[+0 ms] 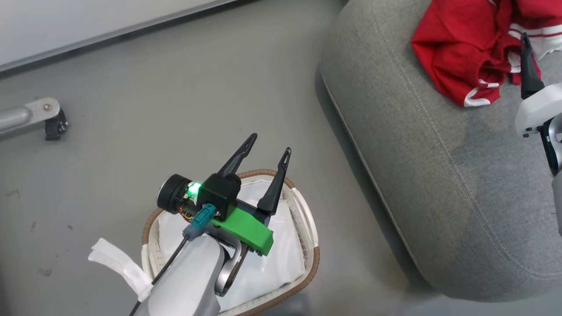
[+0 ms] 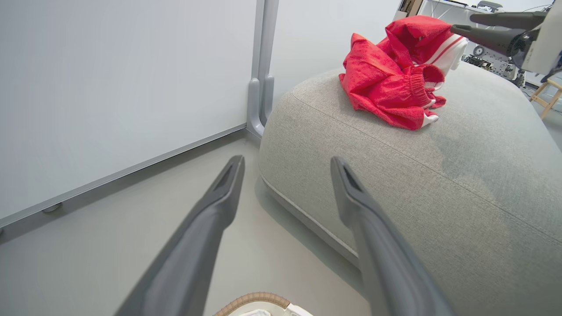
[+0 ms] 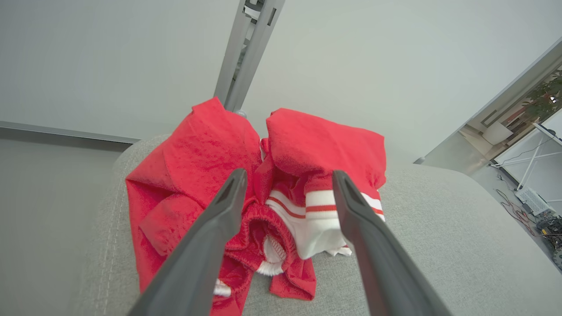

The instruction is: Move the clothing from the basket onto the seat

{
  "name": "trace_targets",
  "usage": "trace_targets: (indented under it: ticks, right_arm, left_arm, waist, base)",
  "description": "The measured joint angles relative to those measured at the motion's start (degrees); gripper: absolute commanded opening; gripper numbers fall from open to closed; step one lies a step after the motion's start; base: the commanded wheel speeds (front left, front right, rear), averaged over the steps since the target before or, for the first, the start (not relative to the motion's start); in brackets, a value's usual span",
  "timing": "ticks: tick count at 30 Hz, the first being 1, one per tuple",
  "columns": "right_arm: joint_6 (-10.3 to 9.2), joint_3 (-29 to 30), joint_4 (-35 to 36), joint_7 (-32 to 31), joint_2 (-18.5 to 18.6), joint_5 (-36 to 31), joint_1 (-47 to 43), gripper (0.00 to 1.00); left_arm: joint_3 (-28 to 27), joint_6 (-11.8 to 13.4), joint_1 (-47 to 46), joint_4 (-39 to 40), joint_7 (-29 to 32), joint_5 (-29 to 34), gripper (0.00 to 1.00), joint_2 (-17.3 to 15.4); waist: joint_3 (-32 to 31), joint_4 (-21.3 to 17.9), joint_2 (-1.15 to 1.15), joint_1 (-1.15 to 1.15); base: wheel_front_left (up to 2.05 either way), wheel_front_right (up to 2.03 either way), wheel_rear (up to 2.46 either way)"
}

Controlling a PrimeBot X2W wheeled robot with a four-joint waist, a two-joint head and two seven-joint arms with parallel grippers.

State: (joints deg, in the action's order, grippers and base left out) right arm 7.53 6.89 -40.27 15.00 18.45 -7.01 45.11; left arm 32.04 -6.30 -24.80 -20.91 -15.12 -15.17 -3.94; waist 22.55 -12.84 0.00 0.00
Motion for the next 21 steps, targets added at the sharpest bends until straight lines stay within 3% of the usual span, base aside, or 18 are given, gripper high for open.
trace_targets:
  ticks: [4,10,21]
  right_arm:
    - [0.00,-1.22,0.68,0.00,-0.10,0.51,-0.04,1.00]
    - [0.00,-2.12,2.34,0.00,-1.82,1.12,-2.19,1.00]
    - [0.00,-2.34,9.58,0.01,-9.31,2.72,-12.24,1.00]
  left_arm:
    - [-1.98,0.37,1.18,0.21,0.00,-1.25,1.00,0.60]
    - [-7.22,2.94,3.76,0.26,-0.01,-2.98,1.00,0.90]
    - [-19.50,4.80,12.23,2.18,-0.01,-3.08,1.00,0.96]
  waist:
    - [-2.84,0.92,0.00,0.00]
    - [-6.85,3.08,0.00,0.00]
    - [-11.77,9.01,0.00,0.00]
  base:
    - [0.00,0.00,0.00]
    - [0.00,0.00,0.00]
    - [0.00,0.00,0.00]
